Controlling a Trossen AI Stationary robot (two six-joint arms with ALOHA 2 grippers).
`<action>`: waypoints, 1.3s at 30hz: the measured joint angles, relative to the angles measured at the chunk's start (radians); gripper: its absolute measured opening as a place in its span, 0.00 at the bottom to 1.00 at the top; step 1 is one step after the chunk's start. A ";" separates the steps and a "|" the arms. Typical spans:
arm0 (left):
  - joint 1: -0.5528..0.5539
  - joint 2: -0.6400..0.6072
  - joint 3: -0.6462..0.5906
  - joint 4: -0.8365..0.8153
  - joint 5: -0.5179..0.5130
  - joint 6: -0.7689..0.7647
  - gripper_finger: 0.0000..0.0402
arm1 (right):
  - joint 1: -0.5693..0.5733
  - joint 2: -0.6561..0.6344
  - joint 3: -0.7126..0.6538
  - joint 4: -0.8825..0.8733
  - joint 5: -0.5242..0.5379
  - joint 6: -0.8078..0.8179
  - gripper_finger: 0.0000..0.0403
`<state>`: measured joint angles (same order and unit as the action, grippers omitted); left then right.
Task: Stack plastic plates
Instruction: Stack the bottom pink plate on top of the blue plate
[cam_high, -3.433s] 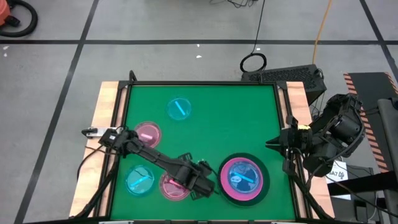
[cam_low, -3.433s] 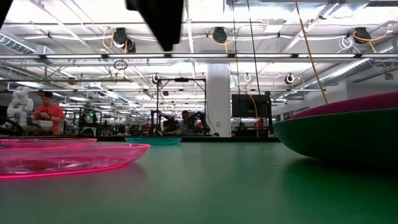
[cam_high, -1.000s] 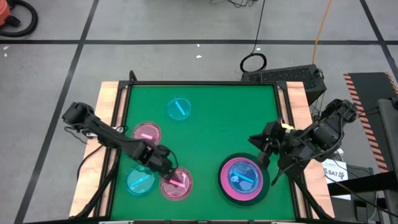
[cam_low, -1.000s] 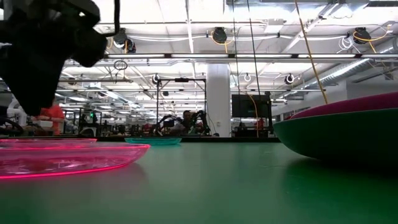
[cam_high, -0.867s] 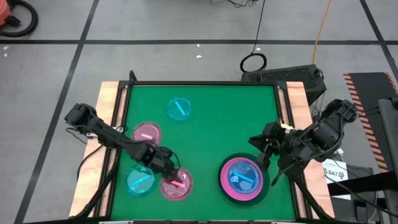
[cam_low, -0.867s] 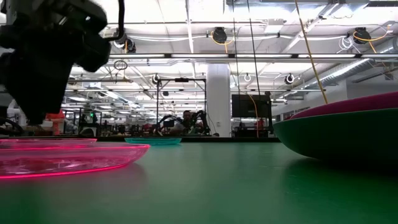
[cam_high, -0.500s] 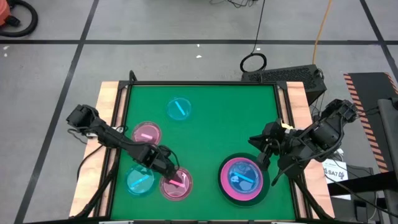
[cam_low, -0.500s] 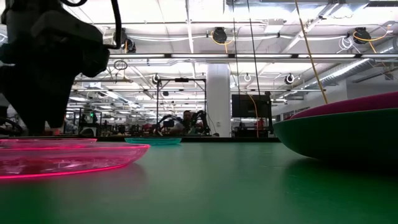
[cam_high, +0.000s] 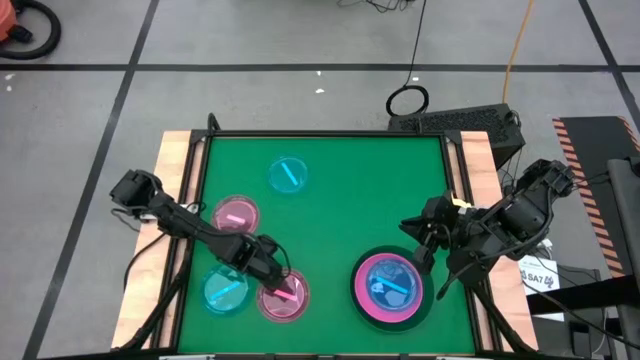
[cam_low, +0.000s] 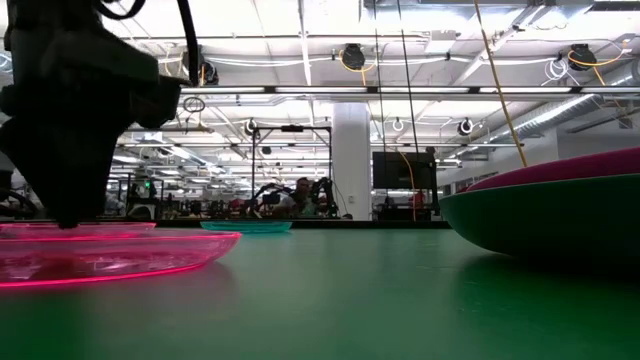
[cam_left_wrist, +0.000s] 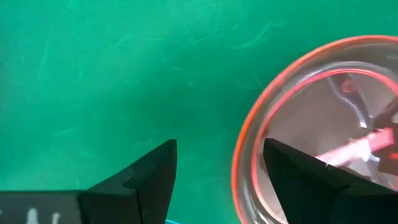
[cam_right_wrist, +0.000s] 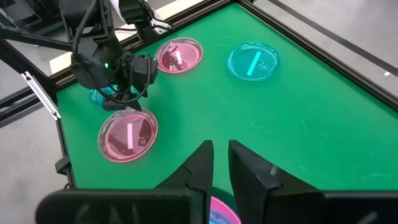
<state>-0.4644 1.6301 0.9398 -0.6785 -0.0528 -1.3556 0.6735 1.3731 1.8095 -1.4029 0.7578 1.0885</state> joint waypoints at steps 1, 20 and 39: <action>0.000 0.008 0.000 0.002 0.000 0.000 0.61 | 0.000 0.000 0.000 0.000 0.000 -0.001 0.11; -0.008 0.071 0.000 0.074 0.056 0.008 0.32 | 0.000 0.000 0.000 0.000 0.000 -0.015 0.11; 0.001 0.042 0.000 0.223 0.069 -0.016 0.01 | 0.000 0.000 0.000 -0.001 0.000 -0.035 0.11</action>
<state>-0.4636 1.6724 0.9394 -0.4555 0.0166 -1.3718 0.6735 1.3731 1.8095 -1.4040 0.7578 1.0538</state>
